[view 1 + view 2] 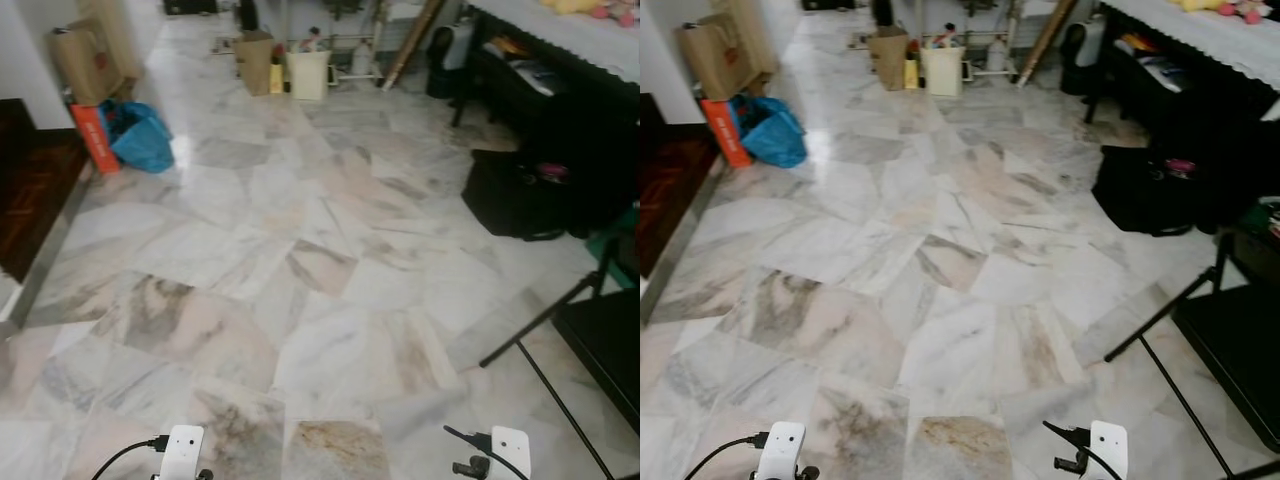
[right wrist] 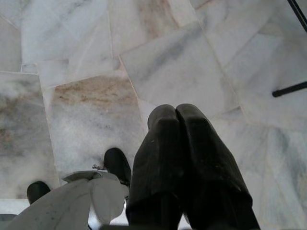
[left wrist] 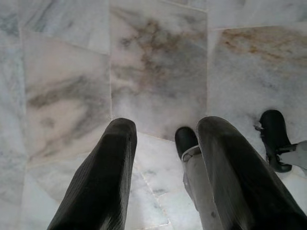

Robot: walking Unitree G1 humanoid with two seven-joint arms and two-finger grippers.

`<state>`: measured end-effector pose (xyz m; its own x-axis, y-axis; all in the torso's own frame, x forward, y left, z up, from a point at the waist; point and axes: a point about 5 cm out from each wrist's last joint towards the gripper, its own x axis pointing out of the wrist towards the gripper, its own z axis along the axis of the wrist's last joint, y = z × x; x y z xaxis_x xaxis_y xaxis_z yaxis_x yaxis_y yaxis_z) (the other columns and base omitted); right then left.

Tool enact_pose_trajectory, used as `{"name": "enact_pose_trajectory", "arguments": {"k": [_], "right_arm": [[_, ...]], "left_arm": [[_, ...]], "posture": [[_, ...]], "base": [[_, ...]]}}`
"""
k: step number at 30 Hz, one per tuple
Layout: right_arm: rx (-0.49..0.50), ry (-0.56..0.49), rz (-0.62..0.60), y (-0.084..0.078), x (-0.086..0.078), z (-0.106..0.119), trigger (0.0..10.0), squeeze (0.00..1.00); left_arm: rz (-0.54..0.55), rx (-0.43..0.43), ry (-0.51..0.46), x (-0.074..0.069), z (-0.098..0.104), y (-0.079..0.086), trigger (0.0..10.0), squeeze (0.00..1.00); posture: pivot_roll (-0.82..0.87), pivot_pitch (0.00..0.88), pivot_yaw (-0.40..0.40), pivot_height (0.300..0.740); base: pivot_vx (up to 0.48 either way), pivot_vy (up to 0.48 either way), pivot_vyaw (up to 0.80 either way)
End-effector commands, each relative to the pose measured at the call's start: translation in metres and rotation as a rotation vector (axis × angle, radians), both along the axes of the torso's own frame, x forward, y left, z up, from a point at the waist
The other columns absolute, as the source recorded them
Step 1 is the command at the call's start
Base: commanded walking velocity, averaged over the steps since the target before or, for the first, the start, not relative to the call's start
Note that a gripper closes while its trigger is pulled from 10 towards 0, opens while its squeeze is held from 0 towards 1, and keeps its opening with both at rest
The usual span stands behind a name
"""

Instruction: Hang hanger

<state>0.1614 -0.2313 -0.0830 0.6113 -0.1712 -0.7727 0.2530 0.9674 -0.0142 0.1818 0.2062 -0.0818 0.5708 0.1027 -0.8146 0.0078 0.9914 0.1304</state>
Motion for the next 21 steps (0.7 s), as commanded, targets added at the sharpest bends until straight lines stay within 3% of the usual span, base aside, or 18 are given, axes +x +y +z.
{"name": "enact_pose_trajectory", "arguments": {"k": [1, 9, 14, 21], "right_arm": [[-0.002, 0.017, 0.009, 0.0015, -0.0036, -0.0021, 10.0, 0.0], [-0.002, 0.015, 0.006, 0.0037, -0.0034, -0.0024, 10.0, 0.0], [0.0, 0.014, -0.001, 0.0051, -0.0031, -0.0027, 10.0, 0.0], [0.002, 0.008, -0.005, 0.0053, -0.0008, -0.0018, 10.0, 0.0]], "left_arm": [[-0.012, 0.01, 0.016, -0.004, -0.0013, 0.0035, 10.0, 0.0], [-0.043, 0.025, 0.023, -0.0042, -0.001, 0.0058, 10.0, 0.0], [-0.056, 0.03, 0.024, -0.0031, -0.0002, 0.0073, 10.0, 0.0], [-0.039, 0.037, 0.009, 0.0008, 0.0021, 0.0095, 10.0, 0.0]], "posture": [[-0.15, 0.0, 0.023, 0.74], [-0.16, 0.0, 0.041, 0.74], [-0.16, 0.0, 0.046, 0.74], [-0.14, 0.0, 0.045, 0.74]], "base": [[0.0, 0.0, -0.79], [0.0, 0.0, -0.79], [0.0, -0.445, -0.79], [0.0, 0.0, -0.79]]}}
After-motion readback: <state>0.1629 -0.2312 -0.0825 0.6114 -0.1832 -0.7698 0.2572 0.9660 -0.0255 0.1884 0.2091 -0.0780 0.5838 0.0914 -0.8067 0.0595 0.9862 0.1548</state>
